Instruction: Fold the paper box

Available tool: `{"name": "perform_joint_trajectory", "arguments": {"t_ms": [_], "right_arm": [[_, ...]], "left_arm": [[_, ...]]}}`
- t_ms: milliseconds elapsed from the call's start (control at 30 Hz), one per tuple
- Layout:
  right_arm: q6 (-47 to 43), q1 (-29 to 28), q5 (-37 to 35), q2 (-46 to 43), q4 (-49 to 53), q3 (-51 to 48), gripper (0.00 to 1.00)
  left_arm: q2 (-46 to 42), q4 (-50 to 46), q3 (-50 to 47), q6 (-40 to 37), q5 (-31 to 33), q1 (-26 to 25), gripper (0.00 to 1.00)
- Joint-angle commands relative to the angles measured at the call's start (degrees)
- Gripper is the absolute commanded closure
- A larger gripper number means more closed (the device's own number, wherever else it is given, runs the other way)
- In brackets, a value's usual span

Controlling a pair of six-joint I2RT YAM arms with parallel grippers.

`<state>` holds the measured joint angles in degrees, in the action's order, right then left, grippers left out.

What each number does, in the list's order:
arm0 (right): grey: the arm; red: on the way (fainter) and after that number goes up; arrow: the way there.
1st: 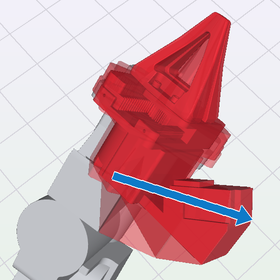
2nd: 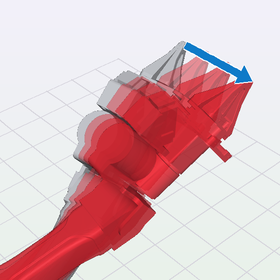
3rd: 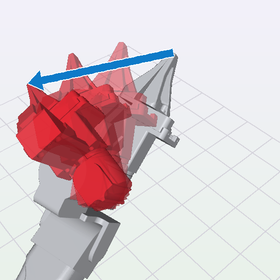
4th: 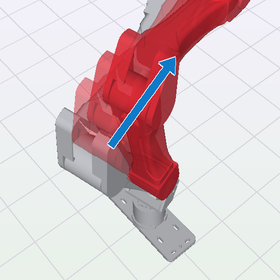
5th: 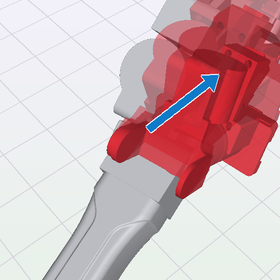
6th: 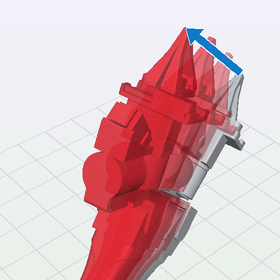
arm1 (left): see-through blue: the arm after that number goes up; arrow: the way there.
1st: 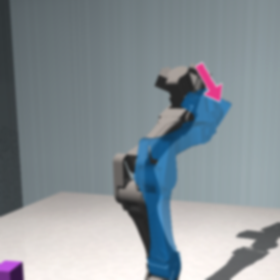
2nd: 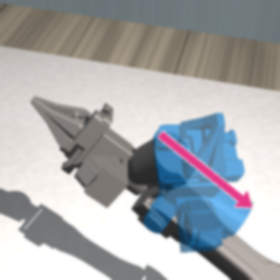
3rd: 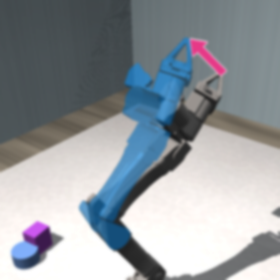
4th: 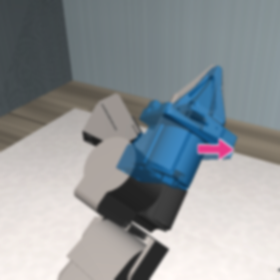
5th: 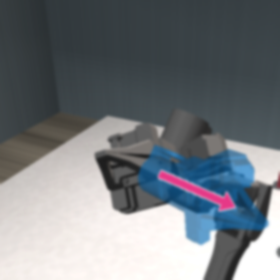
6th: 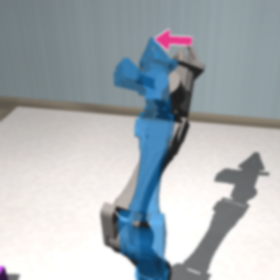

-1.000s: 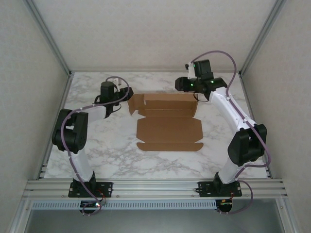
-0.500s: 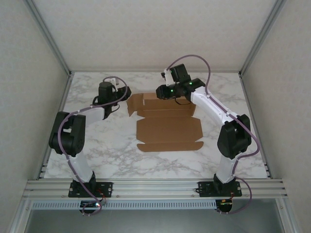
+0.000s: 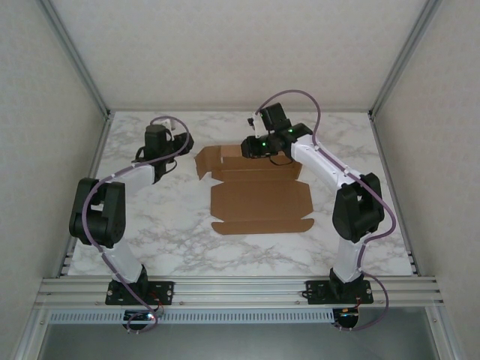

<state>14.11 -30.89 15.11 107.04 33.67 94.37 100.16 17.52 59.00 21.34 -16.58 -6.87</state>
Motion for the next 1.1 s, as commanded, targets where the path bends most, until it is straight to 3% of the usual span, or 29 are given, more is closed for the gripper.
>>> {"name": "perform_joint_trajectory", "arguments": {"t_ms": [0, 267, 1067], "right_arm": [[-0.3, 0.0, 0.4, 0.6, 0.4, -0.4, 0.73], [-0.1, 0.1, 1.1, 1.9, 0.5, 0.8, 0.72], [0.6, 1.4, 2.9, 6.7, 4.6, 8.3, 0.7]], "left_arm": [[-2.4, -7.3, -2.0, -4.3, 5.3, -0.7, 0.59], [-1.9, -10.5, -2.9, -11.8, 8.0, -9.0, 0.59], [-7.4, -7.9, -4.5, -13.9, -0.6, -11.4, 0.55]]}}
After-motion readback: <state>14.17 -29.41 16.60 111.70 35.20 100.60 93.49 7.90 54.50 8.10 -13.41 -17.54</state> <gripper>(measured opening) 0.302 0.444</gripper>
